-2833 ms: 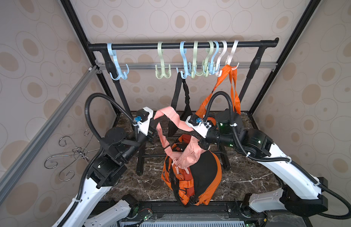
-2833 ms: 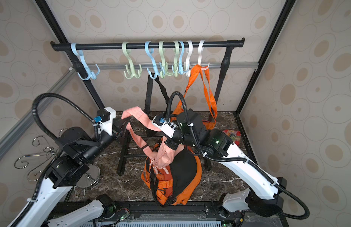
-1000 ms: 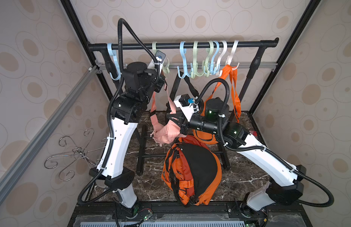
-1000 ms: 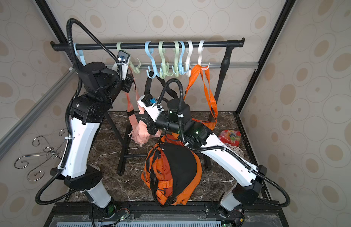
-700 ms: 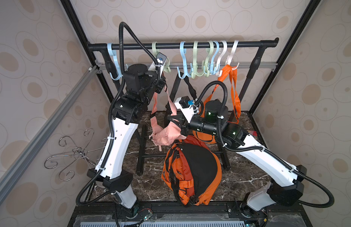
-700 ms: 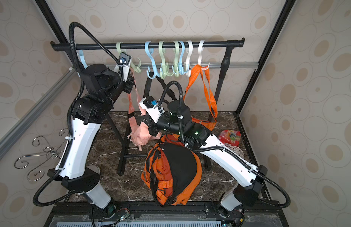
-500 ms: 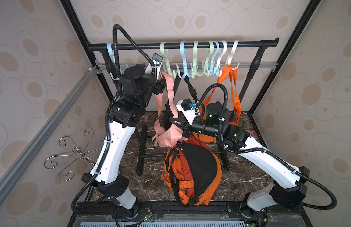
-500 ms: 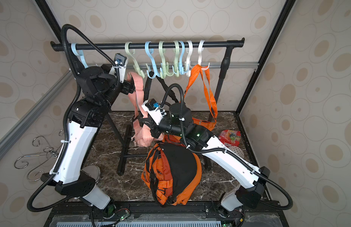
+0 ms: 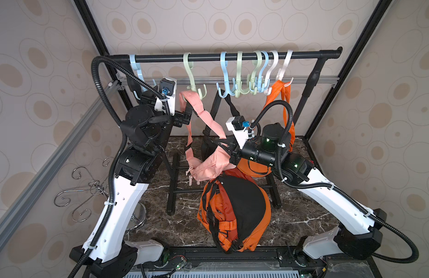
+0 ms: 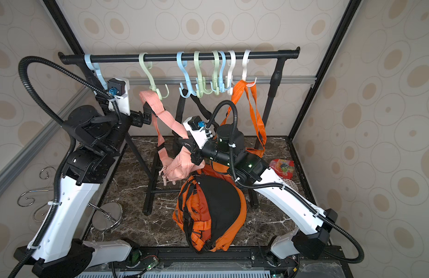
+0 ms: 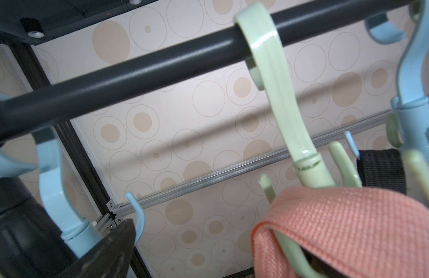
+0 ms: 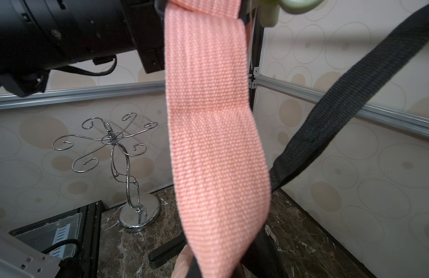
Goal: Hang the bag on a hook
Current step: Hang the bag on the hook.
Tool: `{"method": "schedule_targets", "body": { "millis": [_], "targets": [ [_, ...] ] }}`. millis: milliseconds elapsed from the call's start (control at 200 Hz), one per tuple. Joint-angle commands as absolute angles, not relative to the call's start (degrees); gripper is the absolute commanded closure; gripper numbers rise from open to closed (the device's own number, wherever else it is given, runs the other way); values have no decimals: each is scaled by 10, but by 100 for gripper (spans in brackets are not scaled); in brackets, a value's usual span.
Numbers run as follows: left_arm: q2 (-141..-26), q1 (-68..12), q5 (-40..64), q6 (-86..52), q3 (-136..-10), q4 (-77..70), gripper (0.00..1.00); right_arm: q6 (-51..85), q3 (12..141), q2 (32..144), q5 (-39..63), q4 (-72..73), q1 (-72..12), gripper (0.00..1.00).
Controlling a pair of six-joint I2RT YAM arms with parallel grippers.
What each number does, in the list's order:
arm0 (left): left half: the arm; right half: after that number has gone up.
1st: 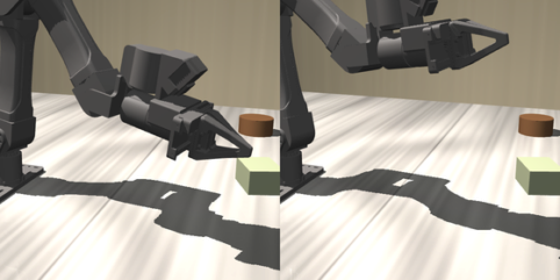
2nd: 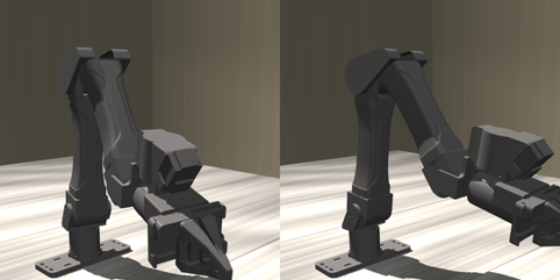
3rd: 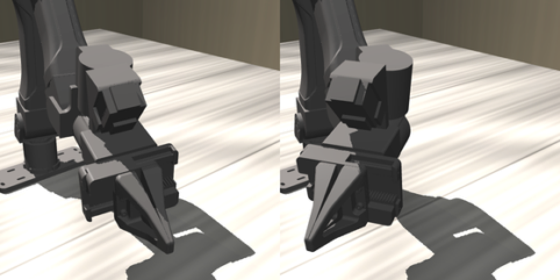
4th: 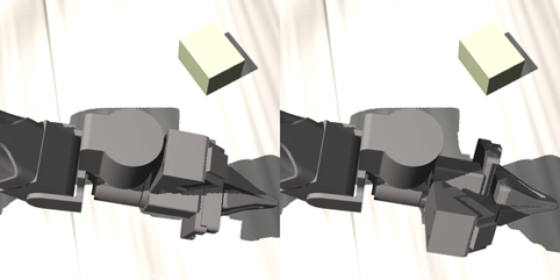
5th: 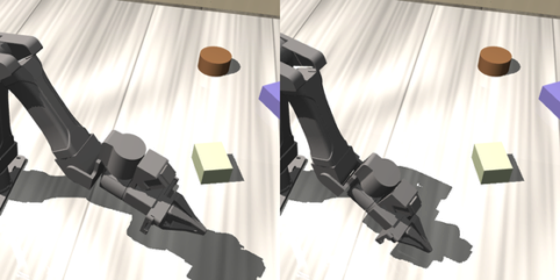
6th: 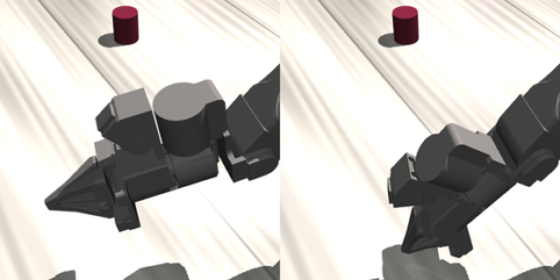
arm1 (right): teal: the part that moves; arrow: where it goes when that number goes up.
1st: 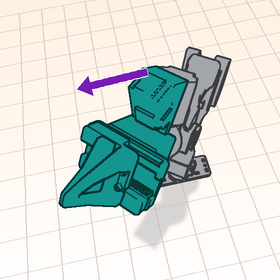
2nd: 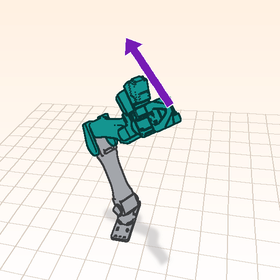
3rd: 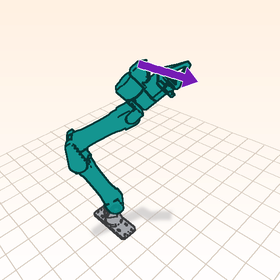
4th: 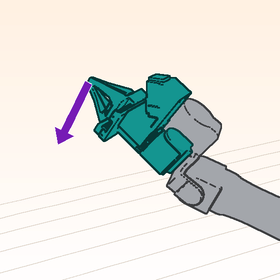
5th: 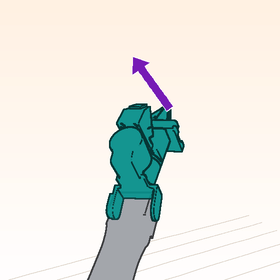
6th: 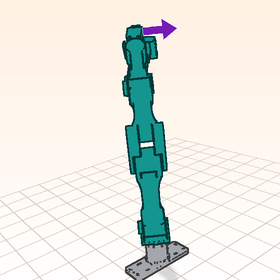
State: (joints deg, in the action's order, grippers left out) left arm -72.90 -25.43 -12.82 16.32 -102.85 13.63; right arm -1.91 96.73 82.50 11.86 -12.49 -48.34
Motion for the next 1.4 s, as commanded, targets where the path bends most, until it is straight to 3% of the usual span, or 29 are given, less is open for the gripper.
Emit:
{"method": "schedule_targets", "body": {
  "millis": [0,375,705,860,1245,1351,1396],
  "targets": [
    [-735,-256,-120,189,-989,244,0,8,1009,840,79,-138,-471,100],
    [-765,-255,-124,214,-1016,240,0,47,1078,876,70,-165,-446,100],
    [-774,-251,-103,215,-1055,256,0,94,1131,897,-18,-218,-408,100],
    [-749,-216,-5,201,-1053,266,0,104,1159,910,-23,-236,-389,100],
    [-813,-168,138,160,-1200,352,0,121,1177,918,1,-237,-385,100],
    [-831,-156,165,148,-1228,365,0,110,1179,914,7,-244,-385,96],
    [-836,-149,180,141,-1237,367,0,105,1179,912,15,-247,-385,90]
  ]
}}
